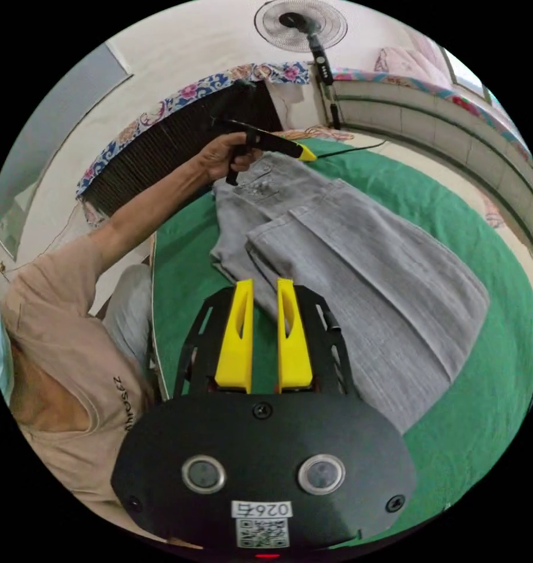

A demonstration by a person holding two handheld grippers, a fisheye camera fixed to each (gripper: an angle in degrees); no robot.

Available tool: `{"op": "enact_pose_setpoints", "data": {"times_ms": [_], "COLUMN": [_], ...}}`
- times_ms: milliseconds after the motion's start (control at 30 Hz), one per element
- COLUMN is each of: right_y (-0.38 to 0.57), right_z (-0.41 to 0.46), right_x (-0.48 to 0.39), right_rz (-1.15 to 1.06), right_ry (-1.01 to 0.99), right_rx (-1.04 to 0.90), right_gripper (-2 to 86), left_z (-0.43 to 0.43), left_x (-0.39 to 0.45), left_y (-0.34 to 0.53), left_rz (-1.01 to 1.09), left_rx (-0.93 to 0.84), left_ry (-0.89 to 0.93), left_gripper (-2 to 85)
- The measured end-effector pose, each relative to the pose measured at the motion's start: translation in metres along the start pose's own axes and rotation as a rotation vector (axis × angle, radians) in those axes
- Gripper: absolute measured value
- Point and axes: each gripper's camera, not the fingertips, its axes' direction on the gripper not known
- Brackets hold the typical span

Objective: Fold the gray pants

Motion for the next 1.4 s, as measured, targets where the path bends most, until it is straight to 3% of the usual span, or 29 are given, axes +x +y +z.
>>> {"op": "enact_pose_setpoints", "data": {"times_ms": [100, 167, 200, 233, 333, 467, 567, 667, 733, 833, 1000, 1133, 1400], "right_y": [0.016, 0.023, 0.025, 0.032, 0.056, 0.124, 0.167, 0.184, 0.186, 0.191, 0.190, 0.208, 0.317], "right_z": [-0.004, 0.033, 0.040, 0.031, -0.004, -0.058, -0.067, -0.051, -0.035, -0.022, -0.009, -0.012, -0.070], "right_x": [0.024, 0.056, 0.062, 0.071, 0.079, 0.102, 0.135, 0.160, 0.170, 0.179, 0.190, 0.194, 0.161], "right_rz": [0.111, 0.188, 0.187, 0.226, 0.276, 0.488, 0.673, 0.738, 0.744, 0.758, 0.718, 0.689, 0.705], "right_ry": [0.162, 0.234, 0.216, 0.154, 0.096, 0.192, 0.078, -0.090, -0.162, -0.190, -0.246, -0.301, -0.198], "right_rx": [0.106, -0.085, -0.108, -0.028, 0.093, 0.339, 0.461, 0.430, 0.376, 0.390, 0.332, 0.376, 0.567], "right_gripper": [0.4, -0.6, -0.6, -0.7, -0.7, 0.9, 4.9, 7.1, 8.4, 7.8, 3.8, -0.6, -0.9], "left_z": [0.016, 0.056, 0.094, 0.113, 0.077, 0.061, 0.088, 0.133, 0.177, 0.219, 0.198, 0.179, 0.160], "left_x": [0.043, 0.051, 0.046, 0.041, 0.046, 0.097, 0.145, 0.167, 0.167, 0.162, 0.161, 0.152, 0.243], "left_y": [-0.011, -0.013, -0.009, -0.003, -0.006, -0.032, -0.065, -0.095, -0.112, -0.114, -0.108, -0.102, -0.119], "left_rz": [0.065, 0.067, 0.018, -0.027, -0.091, 0.022, 0.166, 0.229, 0.247, 0.253, 0.375, 0.290, 0.396], "left_rx": [0.082, -0.093, -0.335, -0.434, -0.217, -0.110, -0.150, -0.214, -0.338, -0.516, -0.515, -0.506, -0.389], "left_ry": [0.079, 0.090, 0.050, 0.057, 0.165, 0.151, 0.068, -0.003, -0.032, -0.050, 0.046, 0.234, 0.513], "left_gripper": [-1.0, -1.0, -1.0, -1.0, -0.9, -0.5, 1.5, 11.1, 17.8, 20.7, 14.0, 5.1, 2.1]}}
